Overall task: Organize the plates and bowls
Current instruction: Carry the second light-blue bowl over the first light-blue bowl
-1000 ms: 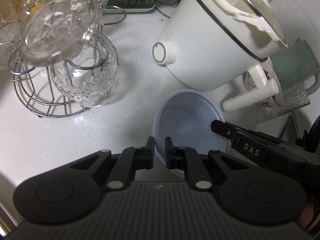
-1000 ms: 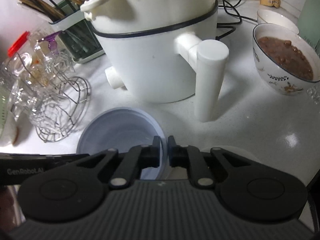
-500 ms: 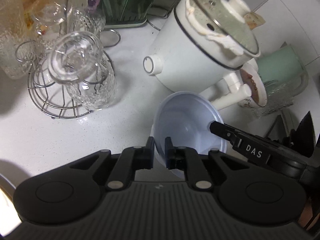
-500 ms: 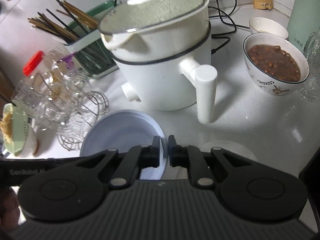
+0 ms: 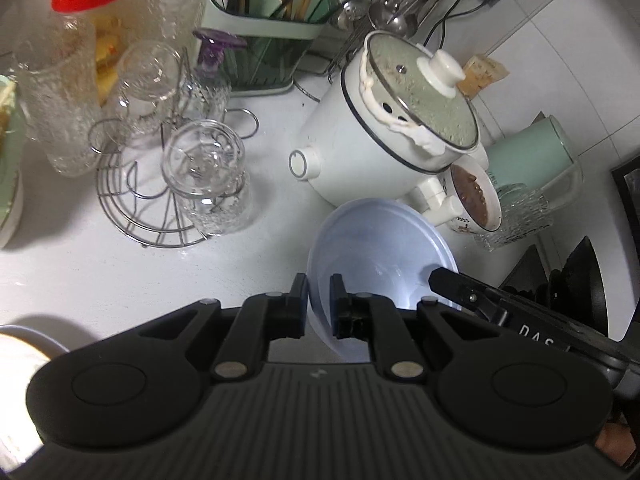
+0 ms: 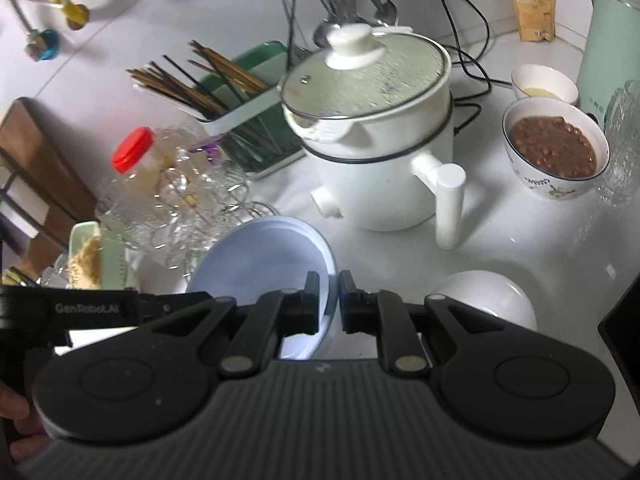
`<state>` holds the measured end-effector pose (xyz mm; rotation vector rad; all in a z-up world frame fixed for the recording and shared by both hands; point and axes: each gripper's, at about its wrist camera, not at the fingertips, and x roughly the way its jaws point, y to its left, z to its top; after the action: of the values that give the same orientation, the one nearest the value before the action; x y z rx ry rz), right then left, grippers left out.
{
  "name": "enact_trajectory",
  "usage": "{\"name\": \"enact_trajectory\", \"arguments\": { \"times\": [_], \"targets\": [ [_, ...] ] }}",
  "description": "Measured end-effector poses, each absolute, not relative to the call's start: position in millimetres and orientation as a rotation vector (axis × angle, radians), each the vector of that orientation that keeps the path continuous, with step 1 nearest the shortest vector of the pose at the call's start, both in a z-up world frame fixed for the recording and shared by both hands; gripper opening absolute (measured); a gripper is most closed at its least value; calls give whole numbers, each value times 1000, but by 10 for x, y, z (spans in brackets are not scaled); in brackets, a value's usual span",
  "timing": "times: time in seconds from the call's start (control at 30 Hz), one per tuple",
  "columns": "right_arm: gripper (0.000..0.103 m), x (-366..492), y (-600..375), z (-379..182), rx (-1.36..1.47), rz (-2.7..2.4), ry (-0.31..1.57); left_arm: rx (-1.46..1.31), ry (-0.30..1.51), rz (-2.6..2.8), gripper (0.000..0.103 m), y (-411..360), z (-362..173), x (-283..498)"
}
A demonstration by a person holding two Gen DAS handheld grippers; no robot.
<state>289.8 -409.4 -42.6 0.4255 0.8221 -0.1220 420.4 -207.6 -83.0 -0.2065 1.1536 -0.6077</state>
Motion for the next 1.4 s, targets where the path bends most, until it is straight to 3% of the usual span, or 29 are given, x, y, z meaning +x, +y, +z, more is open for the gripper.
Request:
{"name": "enact_trajectory", "arguments": {
  "times": [0.6, 1.4],
  "targets": [
    [14, 2818, -3729, -325, 456, 15, 846, -281, 1084, -509, 13, -1468, -635, 3873],
    [14, 2649, -3106, -923, 354, 34, 1042, -302, 1219, -337, 14, -1040, -1294, 3491]
  ]
}}
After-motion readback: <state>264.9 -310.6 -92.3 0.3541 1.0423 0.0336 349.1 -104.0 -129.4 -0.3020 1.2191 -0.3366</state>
